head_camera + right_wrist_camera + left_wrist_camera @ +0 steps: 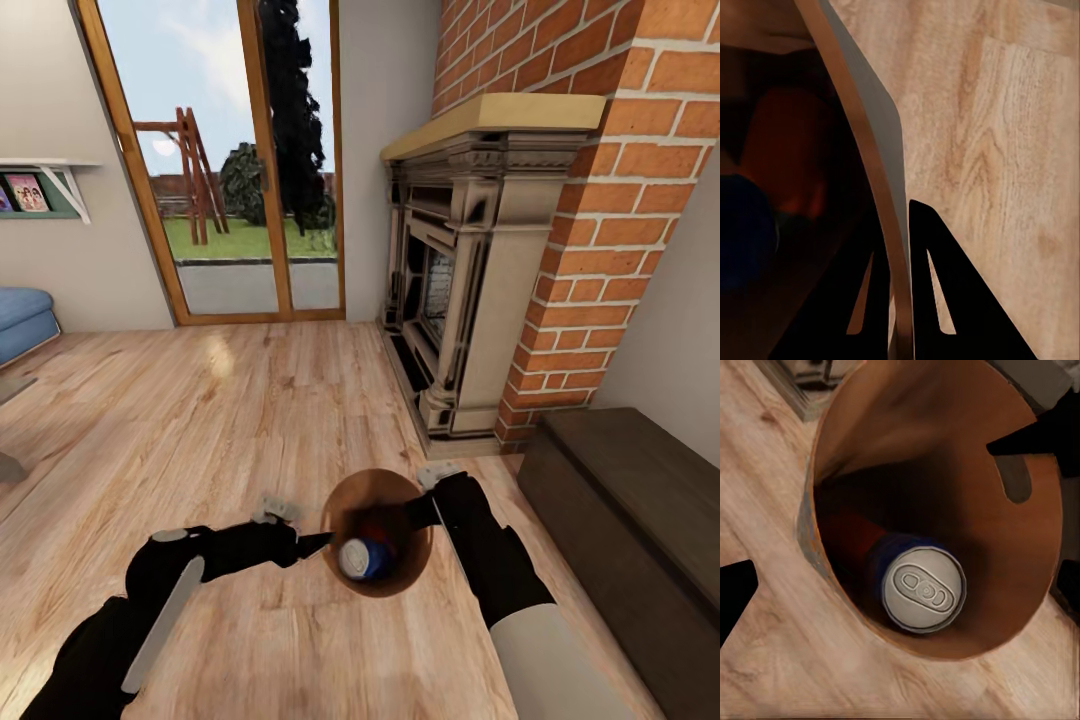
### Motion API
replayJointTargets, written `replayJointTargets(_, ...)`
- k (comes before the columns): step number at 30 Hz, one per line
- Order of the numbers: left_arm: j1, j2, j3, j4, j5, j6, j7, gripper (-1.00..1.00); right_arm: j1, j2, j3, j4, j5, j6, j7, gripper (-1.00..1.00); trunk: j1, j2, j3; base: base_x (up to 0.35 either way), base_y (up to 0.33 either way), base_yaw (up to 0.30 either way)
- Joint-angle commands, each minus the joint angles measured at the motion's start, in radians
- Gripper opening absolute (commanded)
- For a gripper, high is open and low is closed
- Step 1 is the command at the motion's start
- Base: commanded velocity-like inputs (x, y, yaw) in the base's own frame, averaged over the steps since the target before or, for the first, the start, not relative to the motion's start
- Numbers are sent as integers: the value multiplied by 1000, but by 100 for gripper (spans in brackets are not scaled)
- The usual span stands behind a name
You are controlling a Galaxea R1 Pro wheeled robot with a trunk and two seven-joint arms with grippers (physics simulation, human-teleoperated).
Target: Put the three can of soda from the living room inside the tash can in the kitchen.
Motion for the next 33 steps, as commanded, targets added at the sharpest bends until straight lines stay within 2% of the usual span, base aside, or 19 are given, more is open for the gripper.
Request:
replayJointTargets(1,8,8,25,-2,1,1,-28,100,0,0,-1,0,-7,0,6,-100,0,0,0,0,0,0)
replayJointTargets(2,33,27,97,-8,1,1,-114,100,0,-1,-4,1,-7,0,6,-100,0,0,0,0,0,0)
replayJointTargets(4,52,36,147,-12,1,0,-169,100,0,-1,-5,2,-7,0,6,-100,0,0,0,0,0,0)
replayJointTargets(7,111,51,303,-18,1,-2,-314,100,0,-1,-6,4,-7,0,6,-100,0,0,0,0,0,0)
replayJointTargets(9,131,60,373,-17,-3,-5,-366,100,0,-1,-6,4,-7,0,6,-100,0,0,0,0,0,0)
replayJointTargets(11,142,66,427,-14,-11,-8,-392,100,0,-1,-6,4,-7,0,6,-100,0,0,0,0,0,0)
replayJointTargets(13,147,68,459,-11,-39,-23,-397,100,0,-2,-7,4,-7,0,6,-100,0,0,0,0,0,0)
replayJointTargets(14,149,69,467,-10,-54,-32,-394,100,0,-2,-8,4,-7,0,6,-100,0,0,0,0,0,0)
replayJointTargets(15,150,68,482,-8,-91,-57,-378,100,1,-3,-8,3,-6,0,6,-100,0,0,0,0,0,0)
replayJointTargets(16,151,66,489,-4,-110,-72,-365,100,1,-3,-8,2,-6,0,7,-100,0,0,0,0,0,0)
replayJointTargets(17,152,63,502,9,-149,-104,-329,100,1,-3,-8,0,-5,0,8,-100,0,0,0,0,0,0)
replayJointTargets(18,153,60,513,48,-190,-160,-262,100,3,-4,-9,-3,-5,0,12,-100,0,0,0,0,0,0)
replayJointTargets(20,153,59,519,100,-211,-227,-191,100,5,-4,-10,-6,-4,0,14,-100,0,0,0,0,0,0)
replayJointTargets(21,153,58,520,119,-215,-251,-169,100,5,-5,-10,-7,-4,0,13,-100,0,0,0,0,0,0)
replayJointTargets(25,152,57,522,289,-230,-471,-39,100,8,-23,-11,-19,-3,0,5,-100,0,0,0,0,0,0)
replayJointTargets(30,152,57,521,389,-232,-617,12,100,19,-29,-10,-90,-3,0,5,-100,0,0,0,0,0,0)
replayJointTargets(31,153,56,520,422,-231,-667,22,100,64,-29,-10,-156,-4,-21,7,-100,0,0,0,0,0,0)
replayJointTargets(32,153,56,520,430,-231,-680,24,100,87,-29,-10,-180,-4,-37,8,-100,0,0,0,0,0,0)
replayJointTargets(33,153,56,520,445,-231,-704,27,100,143,-29,-10,-228,-4,-81,8,-100,0,0,0,0,0,0)
